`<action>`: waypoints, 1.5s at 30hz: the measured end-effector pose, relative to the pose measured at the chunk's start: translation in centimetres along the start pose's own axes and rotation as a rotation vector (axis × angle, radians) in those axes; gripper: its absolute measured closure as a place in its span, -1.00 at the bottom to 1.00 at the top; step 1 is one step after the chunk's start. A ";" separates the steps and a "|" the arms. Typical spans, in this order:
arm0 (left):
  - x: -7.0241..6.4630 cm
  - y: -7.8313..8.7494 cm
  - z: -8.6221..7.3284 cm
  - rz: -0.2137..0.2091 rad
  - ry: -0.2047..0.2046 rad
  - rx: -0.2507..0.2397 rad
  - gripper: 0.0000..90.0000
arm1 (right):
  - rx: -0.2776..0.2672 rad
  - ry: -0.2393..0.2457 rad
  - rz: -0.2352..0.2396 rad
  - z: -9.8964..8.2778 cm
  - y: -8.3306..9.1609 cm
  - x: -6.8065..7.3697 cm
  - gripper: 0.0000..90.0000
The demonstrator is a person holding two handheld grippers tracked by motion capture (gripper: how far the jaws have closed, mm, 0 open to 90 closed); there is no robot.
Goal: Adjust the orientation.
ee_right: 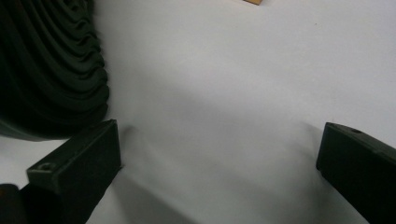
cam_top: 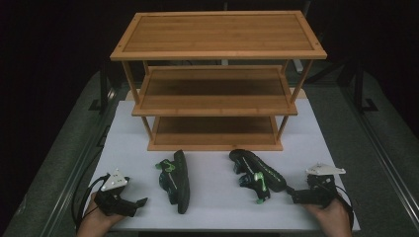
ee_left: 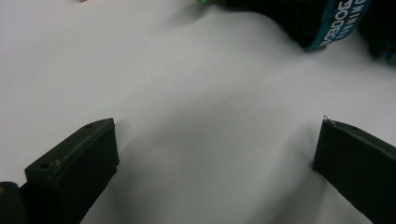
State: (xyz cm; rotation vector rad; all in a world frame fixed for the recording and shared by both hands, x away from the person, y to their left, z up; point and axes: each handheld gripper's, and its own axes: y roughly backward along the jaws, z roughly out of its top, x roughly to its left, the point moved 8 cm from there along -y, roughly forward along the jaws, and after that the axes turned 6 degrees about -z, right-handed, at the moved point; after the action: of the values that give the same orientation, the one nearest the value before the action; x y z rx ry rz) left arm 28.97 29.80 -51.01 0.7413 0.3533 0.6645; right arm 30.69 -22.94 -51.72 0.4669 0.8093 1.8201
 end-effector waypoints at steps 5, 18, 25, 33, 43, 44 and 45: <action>0.0 0.0 0.0 0.000 0.000 0.000 -1.00 | -0.003 -0.002 0.003 0.0 0.0 0.0 -1.00; -0.4 0.3 0.0 -0.017 -0.016 -0.013 -0.92 | 0.000 0.000 0.000 0.0 0.0 0.0 -1.00; -1.7 0.9 0.7 -0.105 -0.026 -0.065 -0.67 | 0.001 0.000 -0.001 0.0 0.0 0.0 -1.00; -3.6 0.7 2.1 -0.163 -0.087 -0.099 -0.48 | 0.000 0.000 0.000 0.0 0.0 0.0 -1.00; -4.8 0.0 3.6 -0.199 -0.131 -0.128 0.00 | 0.001 0.001 -0.001 0.0 0.0 0.0 -1.00; -4.8 0.0 3.6 -0.199 -0.131 -0.128 0.05 | 0.001 0.001 -0.001 0.0 0.0 0.0 -1.00; -4.8 -0.4 3.9 -0.215 -0.134 -0.121 0.13 | 0.001 0.001 -0.001 0.0 0.0 0.0 -1.00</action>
State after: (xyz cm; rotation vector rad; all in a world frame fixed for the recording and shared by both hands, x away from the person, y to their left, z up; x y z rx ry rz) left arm 27.57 24.38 -48.27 0.6189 0.2632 0.4267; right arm 30.67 -22.94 -51.72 0.4662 0.8104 1.8187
